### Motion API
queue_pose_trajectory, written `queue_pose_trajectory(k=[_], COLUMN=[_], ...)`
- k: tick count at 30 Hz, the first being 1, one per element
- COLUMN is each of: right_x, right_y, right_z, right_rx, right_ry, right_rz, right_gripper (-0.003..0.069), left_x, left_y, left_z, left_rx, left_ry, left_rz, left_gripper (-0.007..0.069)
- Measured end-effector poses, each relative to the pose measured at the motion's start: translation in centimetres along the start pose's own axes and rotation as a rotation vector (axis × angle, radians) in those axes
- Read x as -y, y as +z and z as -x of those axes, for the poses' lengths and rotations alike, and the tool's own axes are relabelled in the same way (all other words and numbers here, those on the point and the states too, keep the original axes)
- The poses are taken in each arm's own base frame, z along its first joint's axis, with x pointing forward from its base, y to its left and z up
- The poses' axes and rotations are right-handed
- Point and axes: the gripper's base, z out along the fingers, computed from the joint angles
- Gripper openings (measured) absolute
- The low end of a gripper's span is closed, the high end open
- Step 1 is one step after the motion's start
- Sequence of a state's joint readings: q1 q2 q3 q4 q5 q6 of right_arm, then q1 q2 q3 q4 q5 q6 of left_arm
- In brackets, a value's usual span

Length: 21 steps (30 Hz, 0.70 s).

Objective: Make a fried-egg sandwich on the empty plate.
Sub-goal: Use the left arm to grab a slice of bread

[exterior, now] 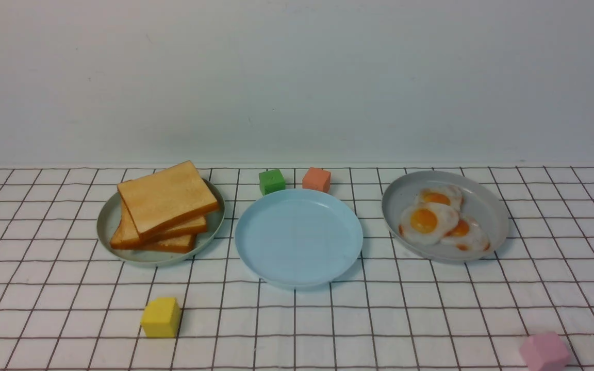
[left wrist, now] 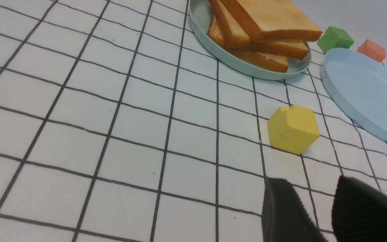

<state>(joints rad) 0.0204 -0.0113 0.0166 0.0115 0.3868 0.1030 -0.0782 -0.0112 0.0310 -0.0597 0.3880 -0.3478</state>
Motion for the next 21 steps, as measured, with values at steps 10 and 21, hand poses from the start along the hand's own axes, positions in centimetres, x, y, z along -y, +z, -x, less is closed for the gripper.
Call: queue_pose_trajectory(k=[10,21], right_x=[0.0,0.0], right_y=[0.0,0.0], right_z=[0.0,0.0], right_rx=[0.0,0.0], right_ry=[0.0,0.0], right_rz=[0.0,0.0], right_gripper=[0.0239,0.0239], left_x=[0.0,0.57], left_y=[0.0,-0.03], left_z=[0.0,0.67], left_rx=[0.0,0.069], left_ry=[0.0,-0.192], left_rz=[0.0,-0.071], left_gripper=[0.0237,0.0237])
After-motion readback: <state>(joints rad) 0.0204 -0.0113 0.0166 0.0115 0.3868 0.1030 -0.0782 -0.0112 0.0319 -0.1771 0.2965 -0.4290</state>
